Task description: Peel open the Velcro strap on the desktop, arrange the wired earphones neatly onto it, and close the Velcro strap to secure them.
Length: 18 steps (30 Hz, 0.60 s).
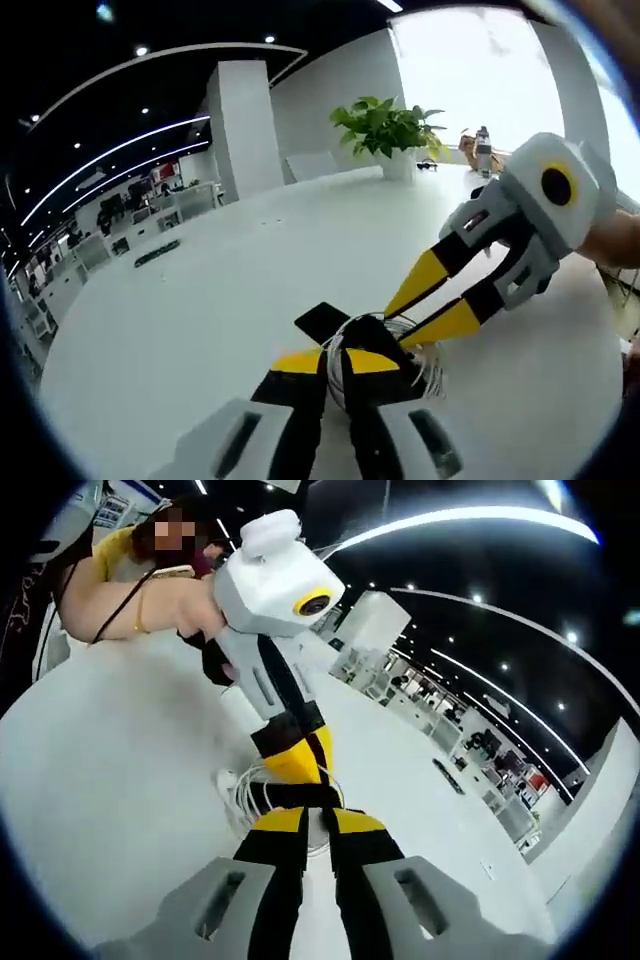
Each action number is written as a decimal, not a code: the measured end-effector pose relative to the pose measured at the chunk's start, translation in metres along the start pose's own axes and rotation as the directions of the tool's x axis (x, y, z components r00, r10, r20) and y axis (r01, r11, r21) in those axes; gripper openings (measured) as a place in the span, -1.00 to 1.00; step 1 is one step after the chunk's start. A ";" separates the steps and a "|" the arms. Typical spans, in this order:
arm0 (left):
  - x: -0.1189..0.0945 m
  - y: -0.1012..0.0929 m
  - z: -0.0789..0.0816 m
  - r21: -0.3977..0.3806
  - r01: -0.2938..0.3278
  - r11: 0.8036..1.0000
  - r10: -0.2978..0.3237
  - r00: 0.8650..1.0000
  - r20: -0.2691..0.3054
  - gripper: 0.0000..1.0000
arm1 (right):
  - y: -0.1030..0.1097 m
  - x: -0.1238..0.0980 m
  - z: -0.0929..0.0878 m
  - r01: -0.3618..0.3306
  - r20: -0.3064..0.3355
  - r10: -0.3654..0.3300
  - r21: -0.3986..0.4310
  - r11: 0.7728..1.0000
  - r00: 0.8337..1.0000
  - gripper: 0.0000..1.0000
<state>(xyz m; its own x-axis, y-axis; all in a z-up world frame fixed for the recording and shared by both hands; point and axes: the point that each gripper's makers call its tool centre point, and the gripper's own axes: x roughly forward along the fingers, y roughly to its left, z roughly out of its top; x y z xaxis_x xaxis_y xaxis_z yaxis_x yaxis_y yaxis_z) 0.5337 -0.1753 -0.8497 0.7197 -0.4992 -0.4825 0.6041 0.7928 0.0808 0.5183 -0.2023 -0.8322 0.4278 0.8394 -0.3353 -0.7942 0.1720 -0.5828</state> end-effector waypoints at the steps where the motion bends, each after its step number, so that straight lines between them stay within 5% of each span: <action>1: 0.000 0.000 -0.001 0.000 0.000 1.000 0.000 1.000 -0.001 -0.77 | 0.000 0.000 0.000 -0.003 -0.003 0.003 -0.005 1.000 1.000 -0.78; 18: -0.001 0.002 -0.009 -0.005 -0.005 1.000 0.005 1.000 -0.005 -0.70 | -0.006 0.003 -0.002 -0.014 -0.015 0.013 -0.050 0.999 1.000 -0.74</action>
<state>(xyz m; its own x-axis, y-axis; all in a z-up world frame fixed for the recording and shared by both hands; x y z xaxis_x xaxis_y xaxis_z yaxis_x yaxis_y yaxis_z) 0.5307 -0.1699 -0.8568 0.7210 -0.4932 -0.4868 0.5986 0.7971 0.0791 0.5257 -0.2021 -0.8311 0.4236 0.8338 -0.3540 -0.7778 0.1345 -0.6140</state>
